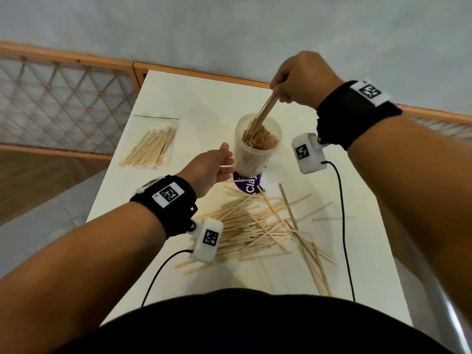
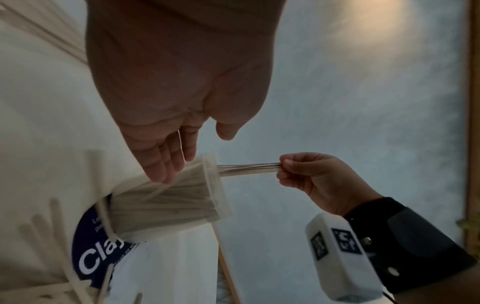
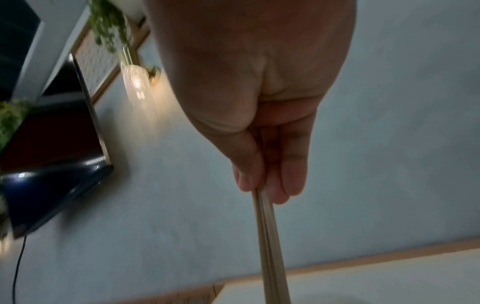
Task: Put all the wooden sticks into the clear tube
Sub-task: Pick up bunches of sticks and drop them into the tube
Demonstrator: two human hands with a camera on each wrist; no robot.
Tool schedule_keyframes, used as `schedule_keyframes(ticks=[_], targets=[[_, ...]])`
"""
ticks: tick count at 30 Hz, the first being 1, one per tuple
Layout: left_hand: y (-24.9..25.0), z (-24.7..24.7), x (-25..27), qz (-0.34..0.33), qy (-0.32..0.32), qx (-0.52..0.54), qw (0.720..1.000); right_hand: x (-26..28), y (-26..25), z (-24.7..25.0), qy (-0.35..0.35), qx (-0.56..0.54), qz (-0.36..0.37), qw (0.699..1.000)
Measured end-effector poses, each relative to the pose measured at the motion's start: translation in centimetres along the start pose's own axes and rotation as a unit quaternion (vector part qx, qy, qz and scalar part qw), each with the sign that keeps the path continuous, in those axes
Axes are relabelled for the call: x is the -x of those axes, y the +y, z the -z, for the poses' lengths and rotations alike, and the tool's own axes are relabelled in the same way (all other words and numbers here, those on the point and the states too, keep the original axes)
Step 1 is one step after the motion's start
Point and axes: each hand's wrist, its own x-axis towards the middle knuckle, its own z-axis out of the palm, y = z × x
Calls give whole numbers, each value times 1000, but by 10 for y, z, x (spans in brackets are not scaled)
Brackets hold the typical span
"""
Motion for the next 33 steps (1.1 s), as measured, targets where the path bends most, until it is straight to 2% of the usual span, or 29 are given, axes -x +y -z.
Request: schedule_keyframes(ticks=[6, 11, 13, 14, 16, 17, 19, 21, 23, 25, 27, 29, 33], targets=[[-15, 11, -11, 24, 1, -40, 999, -22, 6, -71, -79, 162, 70, 981], [-28, 26, -15, 39, 35, -61, 997, -22, 26, -118, -132, 194, 55, 970], [-32, 30, -16, 40, 39, -90, 994, -20, 34, -118, -117, 178, 58, 975], [-34, 32, -17, 40, 44, -110, 992, -18, 38, -114, -88, 160, 64, 981], [-37, 33, -17, 39, 50, -169, 984, -7, 51, -102, 14, 88, 62, 994], [-39, 34, -17, 35, 52, -218, 974, 1, 61, -96, 71, 47, 52, 995], [-44, 33, -13, 21, 48, -353, 934, 24, 87, -88, 137, -13, -2, 990], [-54, 31, -11, 5, 33, -461, 887, 49, 123, -90, 138, -21, -92, 986], [-67, 30, -9, -10, 3, -542, 840, 76, 159, -102, 66, 0, -161, 985], [-80, 29, -7, -21, -27, -605, 796, 103, 181, -120, -39, 11, -191, 981], [-94, 26, -4, -11, -49, -626, 778, 131, 189, -137, -120, 11, -200, 972], [-104, 21, 2, -6, -61, -643, 764, 153, 184, -152, -159, 11, -179, 971], [-125, 14, 13, -58, -72, -699, 710, 177, 152, -178, -182, 35, -82, 979]])
